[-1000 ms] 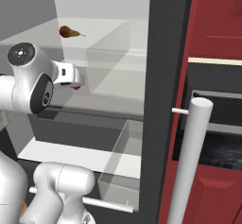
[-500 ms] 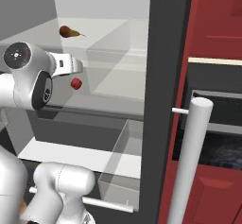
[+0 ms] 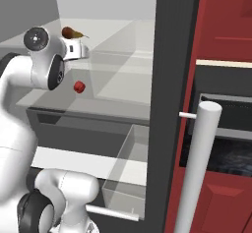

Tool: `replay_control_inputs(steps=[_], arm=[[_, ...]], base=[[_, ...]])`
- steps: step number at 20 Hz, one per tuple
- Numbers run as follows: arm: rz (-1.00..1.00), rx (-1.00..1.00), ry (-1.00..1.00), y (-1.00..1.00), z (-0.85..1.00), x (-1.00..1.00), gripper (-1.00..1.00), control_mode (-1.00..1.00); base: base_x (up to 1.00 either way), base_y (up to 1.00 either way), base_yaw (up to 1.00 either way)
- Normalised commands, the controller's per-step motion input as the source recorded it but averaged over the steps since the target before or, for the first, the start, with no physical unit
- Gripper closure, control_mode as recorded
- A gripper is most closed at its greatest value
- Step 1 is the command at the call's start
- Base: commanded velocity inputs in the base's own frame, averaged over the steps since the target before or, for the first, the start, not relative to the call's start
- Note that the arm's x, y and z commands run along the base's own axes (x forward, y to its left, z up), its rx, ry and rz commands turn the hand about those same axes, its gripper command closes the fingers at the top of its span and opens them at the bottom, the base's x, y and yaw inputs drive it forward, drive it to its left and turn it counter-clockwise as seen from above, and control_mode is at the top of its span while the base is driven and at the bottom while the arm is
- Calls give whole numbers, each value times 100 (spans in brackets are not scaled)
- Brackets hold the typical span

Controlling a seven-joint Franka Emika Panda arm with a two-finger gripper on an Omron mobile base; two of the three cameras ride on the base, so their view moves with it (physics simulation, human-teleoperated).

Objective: Open the fridge, remove the pear, bell pepper, and fish, and place them on any counter.

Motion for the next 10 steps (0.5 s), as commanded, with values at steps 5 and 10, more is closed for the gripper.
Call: replay_control_inputs(steps=[5,10], arm=[[10,3,0,19,52,32,-100,-100],[0,1,7,31,50,34,-100,-100]], base=[[0,0,0],[0,0,0]])
